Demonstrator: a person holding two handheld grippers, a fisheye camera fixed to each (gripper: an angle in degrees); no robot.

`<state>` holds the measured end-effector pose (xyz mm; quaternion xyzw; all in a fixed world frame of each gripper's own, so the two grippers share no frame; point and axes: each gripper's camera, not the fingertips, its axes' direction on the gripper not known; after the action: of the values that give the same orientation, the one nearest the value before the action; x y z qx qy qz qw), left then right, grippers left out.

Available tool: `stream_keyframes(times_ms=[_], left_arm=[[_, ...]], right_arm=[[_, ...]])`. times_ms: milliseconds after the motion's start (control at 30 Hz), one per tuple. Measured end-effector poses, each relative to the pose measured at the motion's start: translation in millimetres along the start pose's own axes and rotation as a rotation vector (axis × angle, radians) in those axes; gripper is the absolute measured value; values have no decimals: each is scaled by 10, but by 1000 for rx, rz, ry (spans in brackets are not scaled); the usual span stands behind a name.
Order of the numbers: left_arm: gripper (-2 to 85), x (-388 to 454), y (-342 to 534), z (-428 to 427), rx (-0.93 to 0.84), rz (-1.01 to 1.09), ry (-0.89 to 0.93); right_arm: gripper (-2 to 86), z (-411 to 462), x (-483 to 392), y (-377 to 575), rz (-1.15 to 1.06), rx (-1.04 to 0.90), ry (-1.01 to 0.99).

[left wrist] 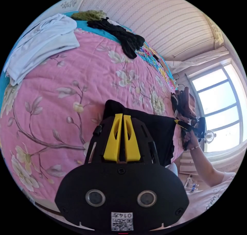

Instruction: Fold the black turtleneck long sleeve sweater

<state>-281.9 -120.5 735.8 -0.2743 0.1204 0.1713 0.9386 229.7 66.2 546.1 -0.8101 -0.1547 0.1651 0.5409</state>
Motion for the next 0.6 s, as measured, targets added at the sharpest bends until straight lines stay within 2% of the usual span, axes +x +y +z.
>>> stream_keyframes(times_ms=[133,233,333,433,500,567,600], left_arm=[[-5,-71,-79,175,-30,-58,-66],[21,-126,-45,242,-49,-97,-13],[46,-52,114,21,24,2,-51],[47,89,476,-178,56,110,-82],[41,194,750,-191,47,140,-11],[30,407,1133,-88,6,170,61],[26,467,1225,-48,-4,174,81]], right_arm=[[3,143,111,-94,98,-17,-21],[8,262,148,-76,150,-70,-13],[6,69,33,67,118,35,21],[1,-72,-355,382,-110,68,26],[-1,10,-685,657,-285,-13,8],[-2,255,-1089,1098,-474,-175,31],[-2,320,-1167,1208,-505,-213,36]])
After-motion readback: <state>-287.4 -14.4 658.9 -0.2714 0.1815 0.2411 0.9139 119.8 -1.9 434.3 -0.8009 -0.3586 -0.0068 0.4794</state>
